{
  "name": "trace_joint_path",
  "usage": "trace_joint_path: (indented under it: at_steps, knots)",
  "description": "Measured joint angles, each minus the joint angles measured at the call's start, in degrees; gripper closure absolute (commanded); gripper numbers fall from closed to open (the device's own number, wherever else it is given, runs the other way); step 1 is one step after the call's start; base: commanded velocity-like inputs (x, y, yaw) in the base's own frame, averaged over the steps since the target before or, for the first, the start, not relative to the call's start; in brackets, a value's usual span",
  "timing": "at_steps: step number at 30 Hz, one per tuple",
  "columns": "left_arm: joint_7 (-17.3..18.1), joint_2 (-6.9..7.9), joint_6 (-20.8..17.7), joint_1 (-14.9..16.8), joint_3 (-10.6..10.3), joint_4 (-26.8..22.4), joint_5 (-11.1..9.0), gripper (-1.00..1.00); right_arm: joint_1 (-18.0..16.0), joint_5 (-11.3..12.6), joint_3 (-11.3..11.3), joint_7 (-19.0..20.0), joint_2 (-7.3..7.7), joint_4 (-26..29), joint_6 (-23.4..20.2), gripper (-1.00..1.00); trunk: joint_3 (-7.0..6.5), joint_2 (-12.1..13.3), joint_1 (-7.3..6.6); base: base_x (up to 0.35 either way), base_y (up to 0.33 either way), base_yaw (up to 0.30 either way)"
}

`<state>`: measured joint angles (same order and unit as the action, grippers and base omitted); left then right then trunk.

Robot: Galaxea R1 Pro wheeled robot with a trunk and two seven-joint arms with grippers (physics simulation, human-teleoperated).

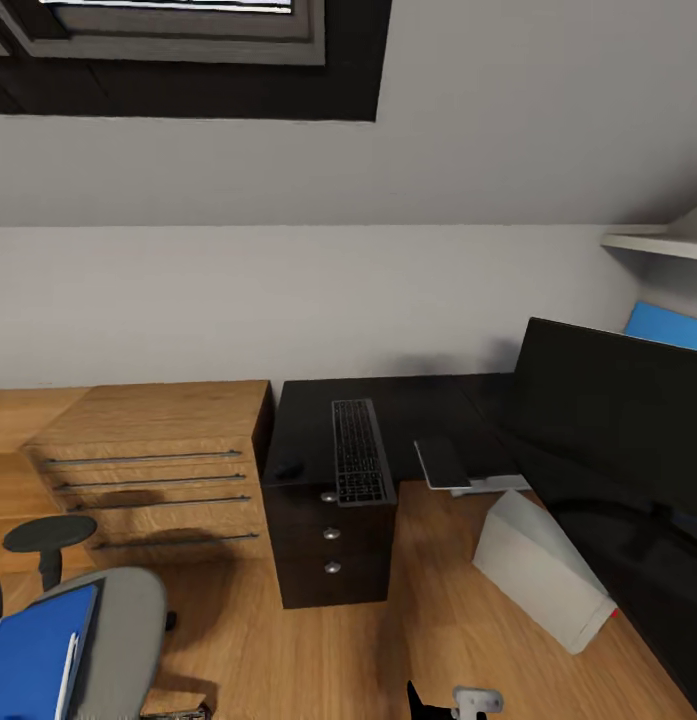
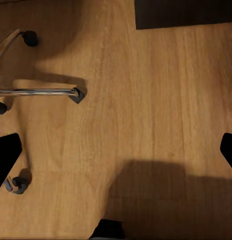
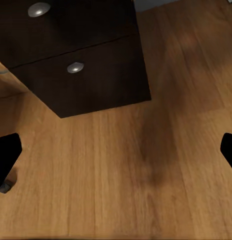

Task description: In the bedroom, organize the workspace by keeping the computer under the desk, ensuring the monitor is on the desk, placing the keyboard on the desk next to the monitor, placing the mouse on the desk next to the keyboard, moving the folder from the swivel chair onto the desk next to the mouse, stacking the notebook on top of the folder with the pen on top of the notebook, and positioning the swivel chair next to the desk.

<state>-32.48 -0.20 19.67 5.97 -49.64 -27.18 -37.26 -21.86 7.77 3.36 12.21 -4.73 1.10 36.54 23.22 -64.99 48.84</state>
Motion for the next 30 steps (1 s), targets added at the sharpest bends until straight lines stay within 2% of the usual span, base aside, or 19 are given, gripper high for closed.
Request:
trace_joint_path:
  at_steps: [5, 10, 17, 23, 30]
  knots:
    - [0.0, 0.0, 0.03, 0.0, 0.19, 0.0, -0.01, -1.0, 0.0, -0.06, 0.02, 0.02, -0.01, 0.0, 0.04, -1.0, -0.78, 2.01, -1.1, -0.001, 0.0, 0.277]
    - [0.06, 0.0, -0.01, 0.0, 1.69, 0.01, 0.02, -1.0, 0.0, -0.32, -0.02, 0.03, -0.01, -0.04, 0.05, -1.0, -1.55, 4.01, -2.19, -0.041, 0.0, 0.277]
    - [0.1, -0.02, -0.04, 0.01, 2.13, 0.03, 0.06, -1.0, 0.01, -0.5, -0.06, 0.03, -0.01, -0.07, 0.01, -1.0, -2.73, 6.83, -3.71, -0.237, 0.0, 0.228]
    - [0.15, -0.02, -0.04, 0.01, 2.37, 0.03, 0.0, -1.0, 0.02, -0.47, -0.06, 0.03, 0.07, -0.07, 0.01, -1.0, -3.8, 9.23, -5.05, -0.142, 0.0, 0.064]
    - [0.31, -0.01, -0.04, 0.01, 2.56, 0.03, 0.04, -1.0, 0.02, -0.47, -0.07, 0.03, 0.08, -0.07, 0.0, -1.0, -3.8, 9.25, -5.06, -0.011, 0.0, 0.005]
